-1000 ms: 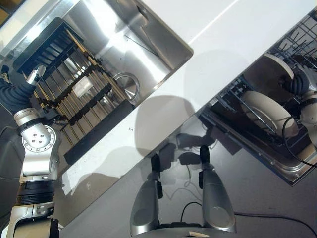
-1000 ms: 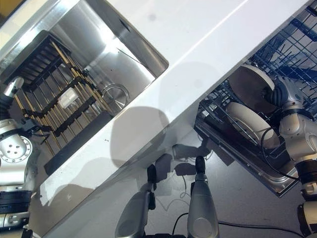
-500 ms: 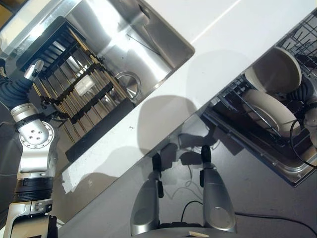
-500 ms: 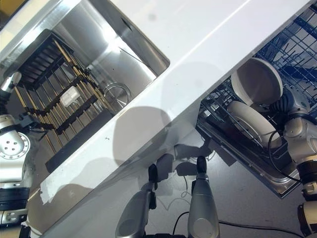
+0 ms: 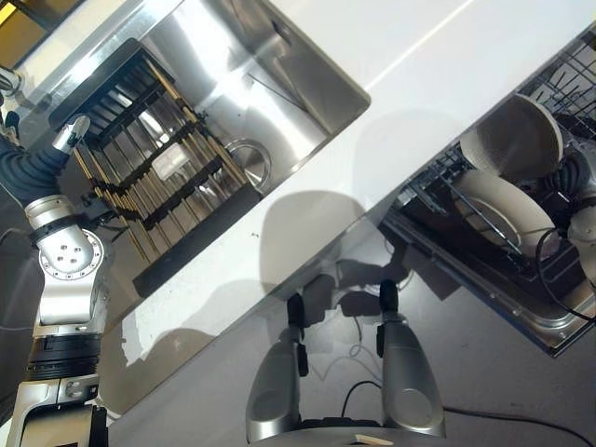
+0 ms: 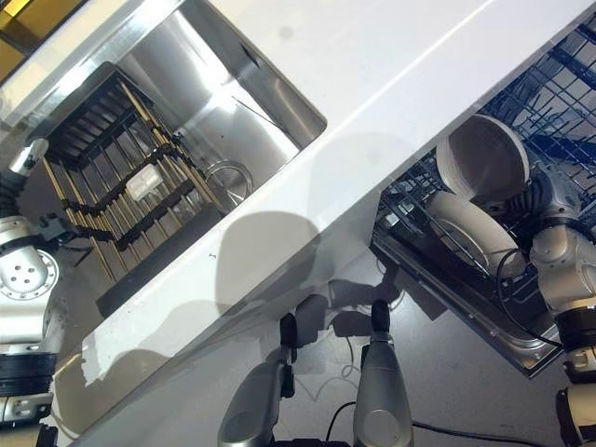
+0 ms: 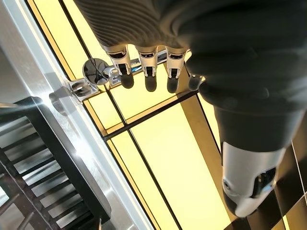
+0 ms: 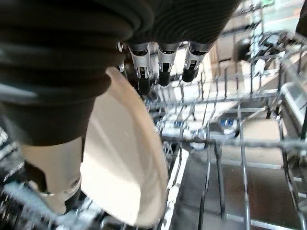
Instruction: Pick up plates and place into dishwasher.
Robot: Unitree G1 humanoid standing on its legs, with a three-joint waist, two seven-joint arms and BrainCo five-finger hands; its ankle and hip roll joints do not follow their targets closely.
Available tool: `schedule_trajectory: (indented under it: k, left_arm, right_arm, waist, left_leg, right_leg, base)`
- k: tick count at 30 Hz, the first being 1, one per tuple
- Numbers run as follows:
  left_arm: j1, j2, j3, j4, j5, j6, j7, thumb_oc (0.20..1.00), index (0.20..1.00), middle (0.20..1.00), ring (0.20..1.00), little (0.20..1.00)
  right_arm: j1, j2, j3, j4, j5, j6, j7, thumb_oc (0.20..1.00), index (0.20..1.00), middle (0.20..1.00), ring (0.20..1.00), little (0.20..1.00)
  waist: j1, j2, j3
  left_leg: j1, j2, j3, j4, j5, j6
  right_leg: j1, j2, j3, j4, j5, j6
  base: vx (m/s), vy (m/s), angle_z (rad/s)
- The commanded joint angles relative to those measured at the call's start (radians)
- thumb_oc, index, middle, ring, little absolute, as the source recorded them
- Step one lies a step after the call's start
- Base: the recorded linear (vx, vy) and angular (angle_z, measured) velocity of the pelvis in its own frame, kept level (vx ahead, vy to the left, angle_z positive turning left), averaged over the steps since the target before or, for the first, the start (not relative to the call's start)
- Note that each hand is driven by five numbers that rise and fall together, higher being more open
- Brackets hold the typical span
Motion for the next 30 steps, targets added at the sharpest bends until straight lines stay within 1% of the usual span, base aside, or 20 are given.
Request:
schedule_trajectory:
  k: [1, 5, 9, 11, 14, 16, 18, 20, 23, 24, 26, 30]
  left_arm:
    - [0.046, -0.014, 0.004, 0.022, -0.009, -0.043, -0.004, 1.0, 1.0, 1.0, 1.0, 1.0]
    - [0.085, -0.036, 0.031, 0.008, -0.008, -0.038, -0.02, 1.0, 1.0, 1.0, 1.0, 1.0]
    - [0.133, -0.072, 0.061, 0.001, -0.006, -0.041, -0.043, 1.0, 1.0, 1.0, 1.0, 1.0]
    - [0.147, -0.088, 0.072, -0.003, -0.006, -0.033, -0.054, 1.0, 1.0, 1.0, 1.0, 1.0]
    - [0.173, -0.116, 0.084, -0.005, -0.003, -0.03, -0.072, 1.0, 1.0, 1.0, 1.0, 1.0]
    - [0.194, -0.142, 0.086, -0.001, 0.002, -0.033, -0.083, 1.0, 1.0, 1.0, 1.0, 1.0]
    - [0.206, -0.165, 0.077, 0.004, 0.006, -0.037, -0.079, 1.0, 1.0, 1.0, 1.0, 1.0]
    - [0.219, -0.188, 0.067, 0.016, 0.011, -0.047, -0.073, 1.0, 1.0, 1.0, 1.0, 1.0]
    - [0.236, -0.209, 0.06, 0.03, 0.001, -0.058, -0.079, 1.0, 1.0, 1.0, 1.0, 1.0]
    - [0.239, -0.214, 0.06, 0.03, -0.004, -0.054, -0.083, 1.0, 1.0, 1.0, 1.0, 1.0]
    - [0.241, -0.221, 0.058, 0.035, -0.008, -0.05, -0.091, 1.0, 1.0, 1.0, 1.0, 1.0]
    - [0.241, -0.238, 0.047, 0.041, -0.007, -0.041, -0.103, 1.0, 1.0, 1.0, 1.0, 1.0]
  right_arm:
    - [0.045, 0.026, -0.044, -0.12, 0.024, -0.004, -0.094, 1.0, 1.0, 1.0, 1.0, 1.0]
    - [0.118, 0.058, -0.124, -0.22, -0.001, 0.001, -0.124, 1.0, 1.0, 1.0, 1.0, 1.0]
    - [0.186, 0.092, -0.191, -0.303, -0.006, -0.009, -0.131, 1.0, 1.0, 1.0, 1.0, 1.0]
    - [0.209, 0.104, -0.217, -0.335, 0.0, -0.009, -0.128, 1.0, 1.0, 1.0, 1.0, 1.0]
    - [0.252, 0.134, -0.266, -0.38, 0.051, -0.018, -0.169, 1.0, 1.0, 1.0, 1.0, 1.0]
    - [0.288, 0.17, -0.299, -0.41, 0.098, -0.033, -0.226, 1.0, 1.0, 1.0, 1.0, 1.0]
    - [0.314, 0.204, -0.319, -0.43, 0.148, -0.055, -0.285, 1.0, 1.0, 1.0, 1.0, 1.0]
    - [0.326, 0.244, -0.338, -0.432, 0.203, -0.081, -0.35, 1.0, 1.0, 1.0, 1.0, 1.0]
    - [0.338, 0.286, -0.355, -0.43, 0.238, -0.104, -0.418, 1.0, 1.0, 1.0, 1.0, 1.0]
    - [0.345, 0.3, -0.363, -0.428, 0.251, -0.117, -0.419, 1.0, 1.0, 1.0, 1.0, 1.0]
    - [0.354, 0.312, -0.369, -0.425, 0.259, -0.122, -0.407, 1.0, 1.0, 1.0, 1.0, 1.0]
    - [0.359, 0.331, -0.357, -0.396, 0.36, -0.14, -0.34, 1.0, 1.0, 1.0, 1.0, 1.0]
  waist:
    - [-0.037, -0.061, -0.093]
    - [-0.048, -0.064, -0.118]
    - [-0.06, -0.062, -0.154]
    - [-0.065, -0.06, -0.169]
    - [-0.075, -0.057, -0.182]
    - [-0.084, -0.053, -0.189]
    - [-0.094, -0.043, -0.191]
    - [-0.104, -0.026, -0.193]
    - [-0.113, -0.001, -0.198]
    - [-0.117, 0.008, -0.201]
    - [-0.124, 0.02, -0.203]
    - [-0.137, 0.044, -0.195]
  left_leg:
    - [0.008, 0.054, 0.05, 0.009, 0.019, -0.002]
    - [0.037, 0.052, 0.06, -0.001, 0.013, 0.0]
    - [0.077, 0.049, 0.073, -0.007, 0.002, -0.001]
    - [0.093, 0.047, 0.079, -0.006, -0.003, -0.001]
    - [0.11, 0.046, 0.087, 0.011, -0.018, -0.002]
    - [0.118, 0.043, 0.092, 0.03, -0.031, -0.001]
    - [0.128, 0.036, 0.097, 0.047, -0.044, 0.003]
    - [0.141, 0.025, 0.104, 0.057, -0.056, 0.006]
    - [0.163, 0.007, 0.117, 0.062, -0.071, 0.012]
    - [0.17, 0.0, 0.121, 0.063, -0.078, 0.015]
    - [0.174, -0.01, 0.131, 0.073, -0.088, 0.016]
    - [0.174, -0.031, 0.142, 0.112, -0.113, 0.019]
  right_leg:
    - [0.09, -0.023, 0.018, -0.108, -0.023, 0.019]
    - [0.114, -0.025, 0.025, -0.12, -0.023, 0.022]
    - [0.15, -0.03, 0.031, -0.134, -0.027, 0.025]
    - [0.162, -0.032, 0.035, -0.134, -0.031, 0.024]
    - [0.173, -0.034, 0.043, -0.124, -0.04, 0.022]
    - [0.177, -0.039, 0.052, -0.113, -0.046, 0.02]
    - [0.177, -0.045, 0.062, -0.102, -0.049, 0.02]
    - [0.183, -0.056, 0.073, -0.095, -0.051, 0.022]
    - [0.195, -0.079, 0.086, -0.096, -0.051, 0.033]
    - [0.198, -0.088, 0.09, -0.094, -0.05, 0.038]
    - [0.198, -0.104, 0.099, -0.087, -0.051, 0.046]
    - [0.193, -0.136, 0.118, -0.064, -0.055, 0.058]
  base:
    - [0.03, 0.05, -0.01]
    - [0.04, 0.07, 0.03]
    - [0.08, 0.102, -0.04]
    - [0.08, 0.122, -0.08]
    - [0.06, 0.131, -0.03]
    - [0.06, 0.164, -0.07]
    - [0.06, 0.213, -0.15]
    - [0.09, 0.257, -0.13]
    - [0.09, 0.235, -0.15]
    - [0.09, 0.218, -0.18]
    - [0.09, 0.187, -0.1]
    - [0.11, 0.171, -0.14]
